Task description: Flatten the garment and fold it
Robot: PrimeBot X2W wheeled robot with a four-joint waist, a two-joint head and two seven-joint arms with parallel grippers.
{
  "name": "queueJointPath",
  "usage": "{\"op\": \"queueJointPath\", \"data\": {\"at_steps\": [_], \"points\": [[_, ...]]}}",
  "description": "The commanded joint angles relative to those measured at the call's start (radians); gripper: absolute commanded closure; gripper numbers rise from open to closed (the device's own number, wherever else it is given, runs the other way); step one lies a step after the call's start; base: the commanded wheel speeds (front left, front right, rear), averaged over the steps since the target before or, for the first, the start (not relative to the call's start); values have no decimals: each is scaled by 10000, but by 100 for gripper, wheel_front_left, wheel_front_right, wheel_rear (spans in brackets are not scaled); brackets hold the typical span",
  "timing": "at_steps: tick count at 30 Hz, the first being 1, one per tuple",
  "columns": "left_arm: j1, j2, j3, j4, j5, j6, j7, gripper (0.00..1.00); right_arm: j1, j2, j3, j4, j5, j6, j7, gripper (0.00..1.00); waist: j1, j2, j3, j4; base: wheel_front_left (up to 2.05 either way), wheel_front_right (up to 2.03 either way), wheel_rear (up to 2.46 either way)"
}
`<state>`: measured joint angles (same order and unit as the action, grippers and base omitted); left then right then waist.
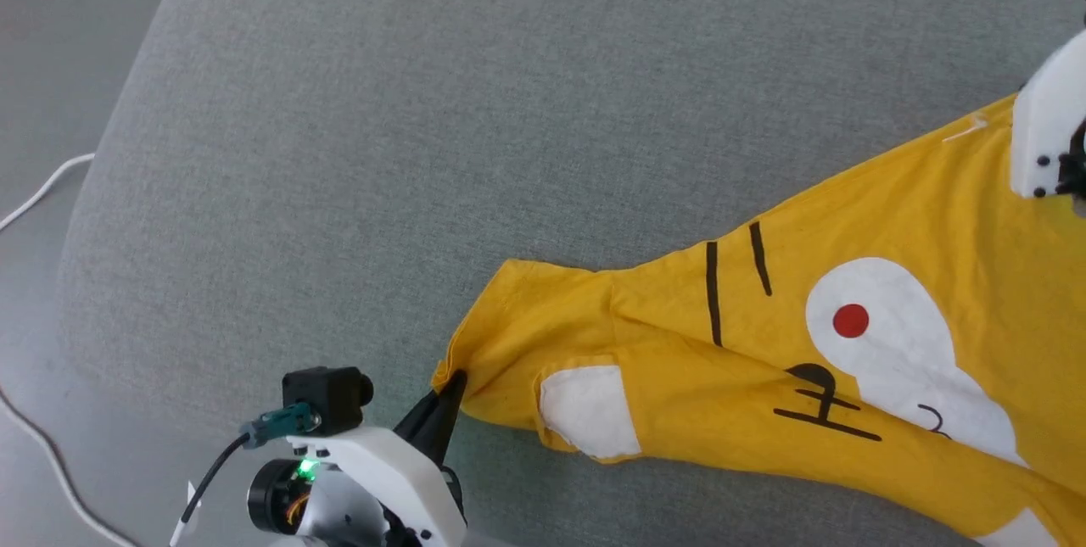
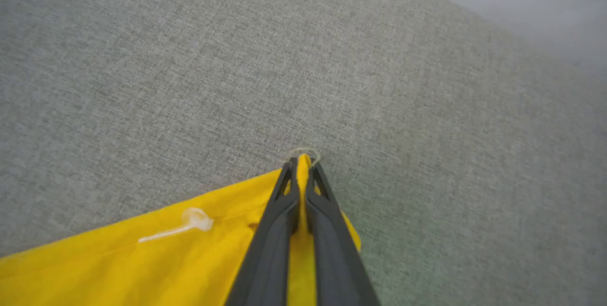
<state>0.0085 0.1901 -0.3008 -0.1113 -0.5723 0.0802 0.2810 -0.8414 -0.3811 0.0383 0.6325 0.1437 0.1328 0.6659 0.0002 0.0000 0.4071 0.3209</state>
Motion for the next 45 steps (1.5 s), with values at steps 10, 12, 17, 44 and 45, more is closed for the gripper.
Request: {"op": "queueJointPath", "data": {"at_steps": [10,12,17,44,45], "points": [[206,327,152,-125,-1,205,82,100,2908,1251,-1815,-2030,956,-21,-3444,100,-2,0,-1393,-973,0,0,0],[258,373,199,-202,3,276,114,100,3526,1528,-2260,-2531,1142,-21,-3731,100,-2,0,-1616,-1174,0,0,0],[405,427,310,-381,14,445,83,100,5134,2351,-3247,-3979,1405,-21,-3820,100,-2,0,-2103,-1638,0,0,0],[-6416,1153,1442,-444,312,-53,-170,100,3882,-405,-2066,-8582,1745,-21,16,100,-2,0,-635,-3012,0,0,0],[-6997,1119,1443,-267,282,-102,-123,100,3436,-670,-1831,-8392,1766,-21,115,100,-2,0,-408,-3037,0,0,0]]}}
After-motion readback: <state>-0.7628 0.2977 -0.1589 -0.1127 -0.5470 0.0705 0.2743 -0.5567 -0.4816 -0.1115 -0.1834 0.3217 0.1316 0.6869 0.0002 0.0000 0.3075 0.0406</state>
